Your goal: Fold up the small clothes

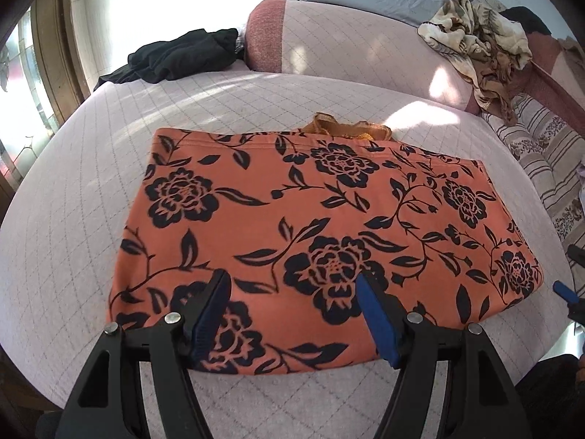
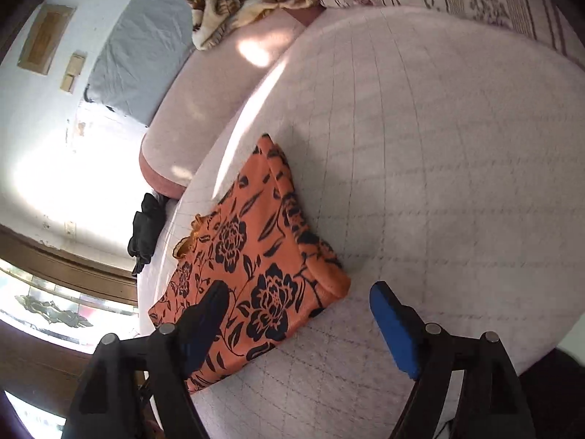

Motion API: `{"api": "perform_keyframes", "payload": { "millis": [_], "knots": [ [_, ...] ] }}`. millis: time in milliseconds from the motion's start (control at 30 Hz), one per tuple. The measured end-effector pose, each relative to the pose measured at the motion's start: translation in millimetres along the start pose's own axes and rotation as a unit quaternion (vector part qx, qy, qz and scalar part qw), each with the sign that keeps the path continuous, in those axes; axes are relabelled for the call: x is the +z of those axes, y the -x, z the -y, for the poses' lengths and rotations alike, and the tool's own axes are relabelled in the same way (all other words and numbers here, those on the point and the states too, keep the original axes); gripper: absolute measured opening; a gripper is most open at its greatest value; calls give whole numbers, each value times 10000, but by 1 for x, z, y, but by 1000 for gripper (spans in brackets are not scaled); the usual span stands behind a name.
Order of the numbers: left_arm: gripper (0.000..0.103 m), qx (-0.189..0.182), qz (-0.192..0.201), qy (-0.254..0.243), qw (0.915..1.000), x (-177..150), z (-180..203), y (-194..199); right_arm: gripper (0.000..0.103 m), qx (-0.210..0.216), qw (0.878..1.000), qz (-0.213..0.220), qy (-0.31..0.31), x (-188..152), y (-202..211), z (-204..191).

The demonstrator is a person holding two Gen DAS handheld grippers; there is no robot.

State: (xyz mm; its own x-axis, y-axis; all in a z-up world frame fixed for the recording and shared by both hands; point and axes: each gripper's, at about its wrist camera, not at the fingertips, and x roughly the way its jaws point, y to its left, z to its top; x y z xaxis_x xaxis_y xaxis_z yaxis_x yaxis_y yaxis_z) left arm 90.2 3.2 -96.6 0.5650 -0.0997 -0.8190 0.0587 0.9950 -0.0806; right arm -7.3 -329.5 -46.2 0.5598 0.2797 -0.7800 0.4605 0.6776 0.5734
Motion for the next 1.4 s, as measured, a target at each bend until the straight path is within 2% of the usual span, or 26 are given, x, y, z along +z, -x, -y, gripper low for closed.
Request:
{"api": "perform_keyframes", "payload": {
  "millis": [100, 167, 233, 333, 400, 433, 467, 500, 533, 567, 633, 667, 700, 767, 800, 833, 867, 900, 933, 967, 1000, 1067, 1167, 1233, 1300, 1400],
  "knots": [
    [71, 16, -169, -29, 9999, 3, 8, -25, 82, 295, 9987, -156, 383, 42, -5, -9],
    [71, 96, -326, -58, 9994, 0, 10, -40, 82, 600, 9953, -519, 562, 72, -34, -17],
    [73, 174, -147, -224, 9995, -4, 13, -40, 82, 805, 9897, -914, 758, 96, -74, -29],
    [75, 168, -118, -309, 9993, -5, 14, -42, 80, 497, 9818, -1374, 1213, 124, -142, -48],
    [76, 116, -111, -250, 9996, -5, 12, -43, 80, 228, 9780, -1646, 1260, 133, -181, -53],
    [77, 107, -108, -240, 9996, -4, 12, -43, 76, 147, 9750, -1755, 1353, 134, -195, -58],
    [77, 100, -79, -244, 9996, -5, 13, -43, 46, 60, 9726, -1697, 1585, 134, -200, -69],
    [78, 89, -58, -260, 9996, -6, 13, -43, 25, 63, 9677, -1783, 1782, 133, -203, -81],
    [78, 64, -25, -272, 9996, -6, 12, -43, 13, -1, 9651, -1685, 2005, 130, -199, -92],
    [79, 32, 8, -272, 9996, -6, 12, -44, 13, -173, 9633, -1446, 2253, 129, -194, -104],
    [80, -12, 62, -231, 9997, -6, 10, -45, 13, -704, 9611, -1144, 2415, 127, -195, -105],
    [80, -22, 46, -222, 9997, -5, 10, -44, 13, -1046, 9584, -1234, 2352, 125, -208, -97],
    [80, -74, 0, -220, 9997, -4, 9, -42, 20, -1082, 9598, -1280, 2250, 123, -213, -90],
    [79, -171, -9, 23, 9999, 0, -4, -27, 31, -1046, 9663, -937, 2158, 126, -198, -90],
    [79, -151, 104, 269, 9995, 1, -16, -15, 33, -1085, 9687, -717, 2115, 127, -186, -93],
    [79, -151, 249, 475, 9984, 0, -30, -1, 42, -1239, 9686, -464, 2106, 127, -173, -96],
    [79, -121, 389, 620, 9972, -3, -44, 10, 57, -1345, 9684, -229, 2087, 123, -161, -102],
    [79, -11, 432, 721, 9965, -7, -57, 16, 65, -1300, 9697, -22, 2067, 119, -146, -107],
    [79, 151, 310, 815, 9961, -13, -70, 14, 69, -1172, 9699, 110, 2130, 113, -133, -115],
    [79, 276, -17, 922, 9954, -21, -84, 2, 69, -1009, 9695, 117, 2232, 105, -122, -123],
    [78, 303, -359, 1048, 9934, -31, -97, -11, 69, -777, 9708, 38, 2268, 94, -112, -130],
    [78, 547, -316, 1147, 9914, -39, -111, -7, 74, -98, 9767, -217, 2132, 67, -99, -139],
    [77, 441, -298, 1619, 9854, -40, -123, 8, 77, 540, 9787, -759, 1828, 20, -101, -135],
    [77, 517, -22, 1510, 9872, -37, -122, 21, 77, 543, 9802, -1098, 1558, -4, -112, -119],
    [77, 599, 6, 1327, 9893, -35, -117, 25, 77, 309, 9818, -1380, 1269, -18, -128, -96],
    [77, 622, 88, 1287, 9897, -30, -113, 32, 76, 399, 9865, -1320, 879, -15, -123, -85]
  ]
}}
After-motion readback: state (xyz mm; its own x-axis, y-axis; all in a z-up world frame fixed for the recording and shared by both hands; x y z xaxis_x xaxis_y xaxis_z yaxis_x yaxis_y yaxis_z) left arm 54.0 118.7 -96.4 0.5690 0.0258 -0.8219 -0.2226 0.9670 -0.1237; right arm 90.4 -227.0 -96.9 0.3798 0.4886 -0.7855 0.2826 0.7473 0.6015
